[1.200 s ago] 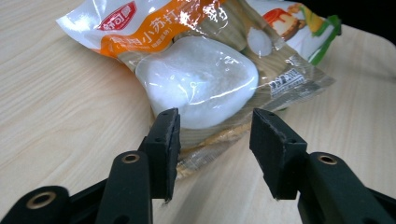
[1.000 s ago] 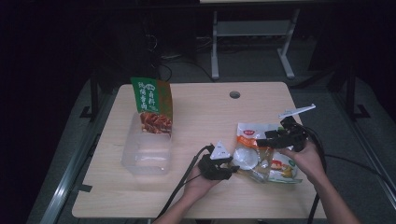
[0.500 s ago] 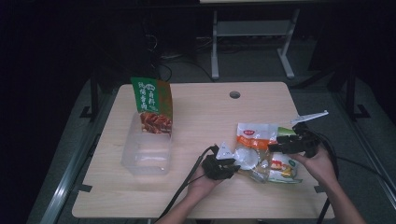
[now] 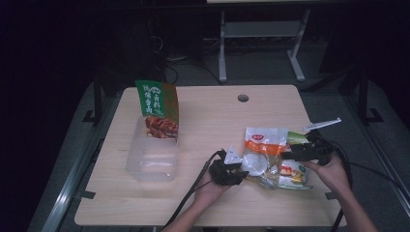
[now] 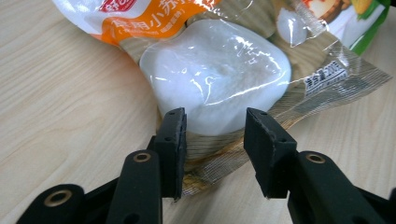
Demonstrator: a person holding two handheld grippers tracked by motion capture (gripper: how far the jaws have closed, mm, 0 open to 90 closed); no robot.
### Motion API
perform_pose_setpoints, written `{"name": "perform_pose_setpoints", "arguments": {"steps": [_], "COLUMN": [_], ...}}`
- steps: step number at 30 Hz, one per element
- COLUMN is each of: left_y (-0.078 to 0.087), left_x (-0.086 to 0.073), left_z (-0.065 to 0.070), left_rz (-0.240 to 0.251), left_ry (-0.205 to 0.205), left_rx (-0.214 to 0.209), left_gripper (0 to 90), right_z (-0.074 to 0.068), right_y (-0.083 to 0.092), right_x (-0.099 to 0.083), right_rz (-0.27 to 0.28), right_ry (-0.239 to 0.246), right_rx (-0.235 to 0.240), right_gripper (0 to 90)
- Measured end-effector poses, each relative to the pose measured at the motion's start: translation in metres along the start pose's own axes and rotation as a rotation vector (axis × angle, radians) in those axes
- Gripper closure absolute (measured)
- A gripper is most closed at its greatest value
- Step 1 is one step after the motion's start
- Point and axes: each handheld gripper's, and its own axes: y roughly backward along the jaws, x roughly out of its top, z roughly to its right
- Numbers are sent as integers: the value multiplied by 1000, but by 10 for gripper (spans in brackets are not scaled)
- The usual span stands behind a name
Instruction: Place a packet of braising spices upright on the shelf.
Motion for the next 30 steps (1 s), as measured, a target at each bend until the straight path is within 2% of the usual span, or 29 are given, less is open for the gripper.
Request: {"name": "perform_pose_setpoints", "arguments": {"steps": [7,18,26,27,28,29,30], "left_y": [-3,-6,-6,-6,-6,-6,-6], "left_x": [-1,-2,-2,-2,-2,-2,-2], "left_z": [-1,-5,-6,-6,-6,-6,-6], "left_rz": [-12,-10,-9,-7,-7,-8,-7], "left_ry": [18,35,46,47,49,47,48], "left_rx": [6,18,14,14,13,13,13], "left_gripper": [526,558,562,562,562,562,562], "right_z": [3,4,2,2,0,0,-1], "right_y": [-8,-16,-24,-24,-27,-27,-30], "right_x": [1,5,12,12,15,15,18], "right_rz": [-12,-18,-25,-25,-31,-31,-33], "right_ry": [-7,-18,-16,-16,-16,-16,-14], "right_rx": [0,20,63,63,67,67,70], "right_gripper": [310,357,524,524,573,573,634]}}
